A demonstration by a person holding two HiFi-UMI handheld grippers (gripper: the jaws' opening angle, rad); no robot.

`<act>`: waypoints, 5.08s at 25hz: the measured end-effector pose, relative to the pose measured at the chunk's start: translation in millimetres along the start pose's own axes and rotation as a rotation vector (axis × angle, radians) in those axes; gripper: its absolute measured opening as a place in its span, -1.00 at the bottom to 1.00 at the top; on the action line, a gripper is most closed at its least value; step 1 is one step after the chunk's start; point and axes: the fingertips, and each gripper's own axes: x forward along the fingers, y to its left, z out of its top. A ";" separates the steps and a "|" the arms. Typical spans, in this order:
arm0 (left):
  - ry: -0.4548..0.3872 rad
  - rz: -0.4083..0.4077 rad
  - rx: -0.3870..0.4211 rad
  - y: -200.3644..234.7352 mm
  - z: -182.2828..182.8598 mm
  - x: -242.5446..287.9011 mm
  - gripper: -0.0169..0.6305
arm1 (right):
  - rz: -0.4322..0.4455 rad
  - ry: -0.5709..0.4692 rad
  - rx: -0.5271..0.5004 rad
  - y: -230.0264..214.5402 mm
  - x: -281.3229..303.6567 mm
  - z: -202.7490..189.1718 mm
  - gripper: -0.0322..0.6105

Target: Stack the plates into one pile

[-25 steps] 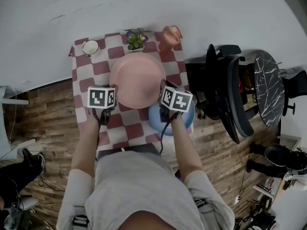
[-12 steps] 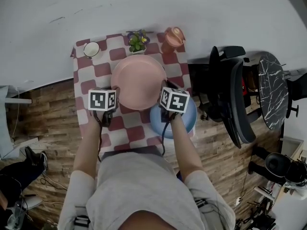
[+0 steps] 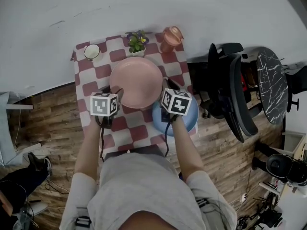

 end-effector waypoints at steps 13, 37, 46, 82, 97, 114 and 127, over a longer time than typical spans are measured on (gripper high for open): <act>-0.115 0.019 0.155 1.2 23.4 -18.5 -0.41 | -0.018 -0.153 0.086 25.2 -59.6 9.2 -0.79; -0.535 -0.393 0.462 -169.5 97.7 -138.7 -0.93 | -0.290 -0.649 0.054 9.9 -261.0 28.3 -0.90; -0.455 -0.508 0.491 -204.7 67.5 -135.3 -0.93 | -0.426 -0.683 0.120 -8.6 -312.9 -8.1 -0.90; 0.052 -0.065 -0.098 -179.9 -88.4 27.5 -0.53 | -0.063 0.049 0.193 -175.6 -142.4 -127.5 -0.53; 0.038 -0.022 -0.052 -199.6 -73.4 29.9 -0.71 | -0.037 0.065 0.170 -184.1 -136.1 -119.5 -0.84; -0.155 0.090 -0.168 -149.4 -36.3 -38.9 -0.73 | 0.136 -0.042 0.054 -108.2 -123.9 -41.2 -0.84; -0.204 0.183 -0.274 -76.9 -34.9 -78.1 -0.73 | 0.247 0.000 -0.058 -25.5 -77.6 -16.7 -0.84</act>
